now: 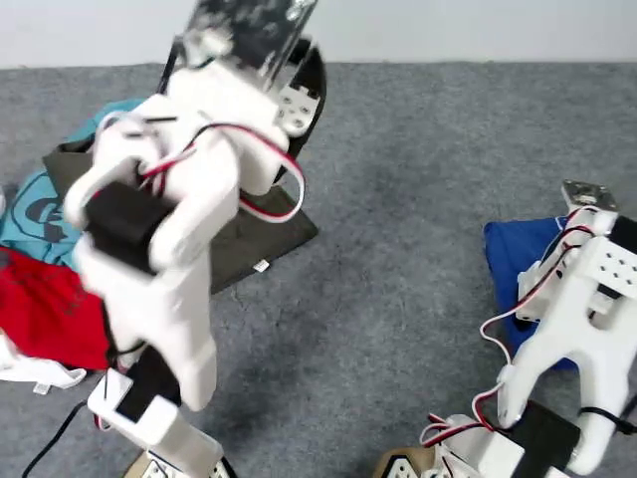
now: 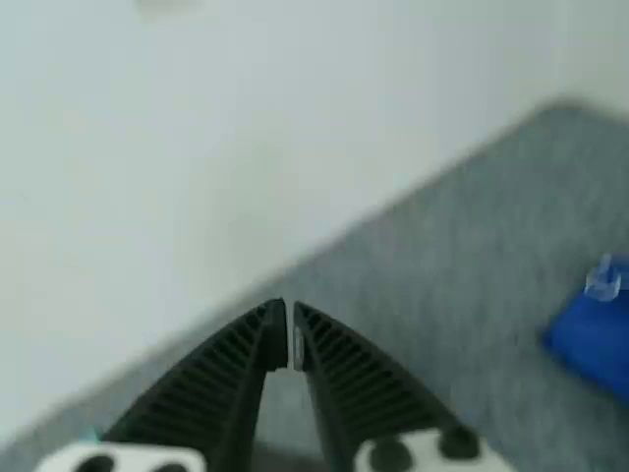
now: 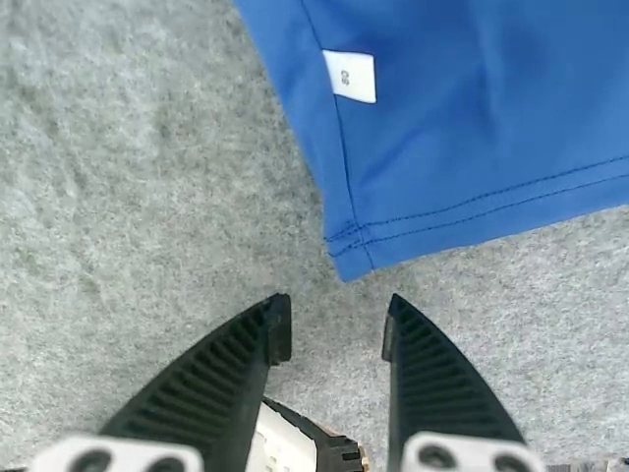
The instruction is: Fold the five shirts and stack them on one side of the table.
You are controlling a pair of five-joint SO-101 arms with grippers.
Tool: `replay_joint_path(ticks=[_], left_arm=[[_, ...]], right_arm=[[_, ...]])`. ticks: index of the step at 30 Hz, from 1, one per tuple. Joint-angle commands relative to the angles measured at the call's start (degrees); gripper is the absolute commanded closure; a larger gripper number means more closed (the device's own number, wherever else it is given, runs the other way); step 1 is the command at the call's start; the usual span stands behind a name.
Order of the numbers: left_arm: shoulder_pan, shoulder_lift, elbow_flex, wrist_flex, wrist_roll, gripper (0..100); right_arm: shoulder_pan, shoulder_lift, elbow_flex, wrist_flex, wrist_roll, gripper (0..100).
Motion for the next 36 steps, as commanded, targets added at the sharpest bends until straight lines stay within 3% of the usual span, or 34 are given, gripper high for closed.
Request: replay_joint_path(ticks=[1, 7, 13, 23, 36], left_arm=[[-3.96, 5.45, 12.00, -0.44, -0.88, 98], [-7.65, 21.98, 23.16, -7.21, -0.79, 90], [-6.51, 37.01, 14.55, -6.68, -0.79, 87], [-3.16, 54.07, -6.02, 4.22, -0.79, 87], [-8.09, 59.69, -7.43, 4.13, -0.79, 87]], right_arm=[[-0.40, -2.51, -0.18, -0.48, 0.26, 83.3], [-0.40, -2.51, -0.09, -0.48, 0.26, 83.3], [-0.31, -2.51, 4.48, -4.26, 0.26, 83.3], [-0.66, -2.51, 8.44, -8.31, 0.26, 83.3], [-0.66, -2.42, 8.44, -8.31, 0.26, 83.3]])
